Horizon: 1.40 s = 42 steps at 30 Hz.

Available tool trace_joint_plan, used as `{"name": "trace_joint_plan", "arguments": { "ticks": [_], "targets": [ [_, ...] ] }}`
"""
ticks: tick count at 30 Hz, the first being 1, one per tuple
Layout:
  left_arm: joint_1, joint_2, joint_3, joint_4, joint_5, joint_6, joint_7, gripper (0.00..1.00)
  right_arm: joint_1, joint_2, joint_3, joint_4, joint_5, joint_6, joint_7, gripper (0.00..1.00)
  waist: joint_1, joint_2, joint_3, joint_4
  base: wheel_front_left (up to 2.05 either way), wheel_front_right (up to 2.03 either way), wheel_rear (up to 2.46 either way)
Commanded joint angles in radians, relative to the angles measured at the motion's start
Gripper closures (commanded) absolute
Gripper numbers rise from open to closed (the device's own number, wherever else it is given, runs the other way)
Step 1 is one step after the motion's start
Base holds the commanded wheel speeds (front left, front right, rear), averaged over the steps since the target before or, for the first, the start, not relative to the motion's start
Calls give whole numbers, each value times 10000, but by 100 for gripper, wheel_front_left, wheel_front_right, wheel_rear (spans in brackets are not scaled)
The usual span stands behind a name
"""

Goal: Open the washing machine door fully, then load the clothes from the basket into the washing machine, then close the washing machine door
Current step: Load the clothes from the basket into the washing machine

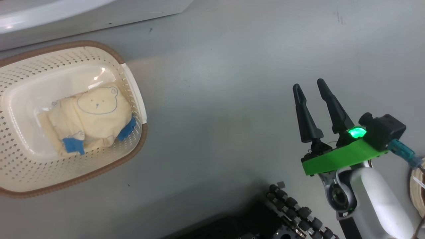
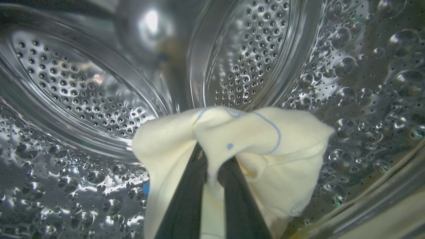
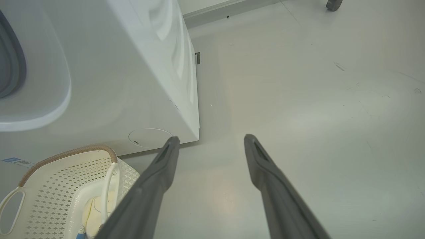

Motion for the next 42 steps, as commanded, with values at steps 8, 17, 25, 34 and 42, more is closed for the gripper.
{"name": "trace_joint_plan", "arguments": {
  "ticks": [8, 17, 25, 34, 42],
  "targets": [
    [-769, 374, 124, 648, -142, 90, -358, 0, 217, -41, 212, -120, 30, 0, -95, 0, -1, 0, -75, -42, 0, 0, 0],
    [-489, -14, 74, 1448, -422, 98, -343, 0, 129, -41, 11, -104, -82, 0, -95, 0, -1, 0, -569, 274, 0, 0, 0],
    [581, -510, 69, 2088, -824, 20, -420, 0, 30, -41, -271, -42, -255, 0, -95, 0, -1, 0, -1492, 703, 0, 0, 0],
    [2099, -1018, 56, 2448, -1296, -207, -421, 0, 96, -41, -574, 188, -404, 0, -95, 0, -1, 0, -2744, 1278, 0, 0, 0],
    [3994, -1455, 28, 2169, -1813, -505, -498, 0, 754, -92, -891, 364, -637, 0, -95, 0, -1, 0, -4401, 1966, 0, 0, 0]
  ]
}}
